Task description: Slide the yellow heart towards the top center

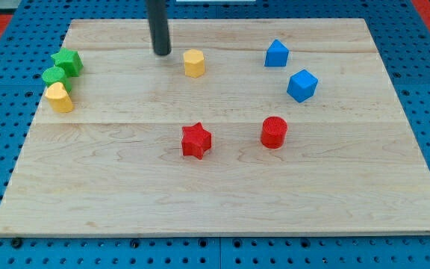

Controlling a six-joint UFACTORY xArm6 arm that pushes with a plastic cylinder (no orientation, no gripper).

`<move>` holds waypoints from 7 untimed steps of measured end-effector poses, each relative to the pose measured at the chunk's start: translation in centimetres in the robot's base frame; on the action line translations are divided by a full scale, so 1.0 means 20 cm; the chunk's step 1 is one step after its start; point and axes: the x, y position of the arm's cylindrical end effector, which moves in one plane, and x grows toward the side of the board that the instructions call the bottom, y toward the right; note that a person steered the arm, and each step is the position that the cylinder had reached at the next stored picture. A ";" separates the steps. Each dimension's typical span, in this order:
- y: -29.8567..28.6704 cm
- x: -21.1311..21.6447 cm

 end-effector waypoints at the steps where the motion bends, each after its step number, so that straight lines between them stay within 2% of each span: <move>1: 0.11 0.15; 2: 0.19 0.04; 3: 0.39 0.04; 4: 0.44 0.09; 5: 0.36 0.47; 6: 0.02 0.77; 7: -0.61 0.80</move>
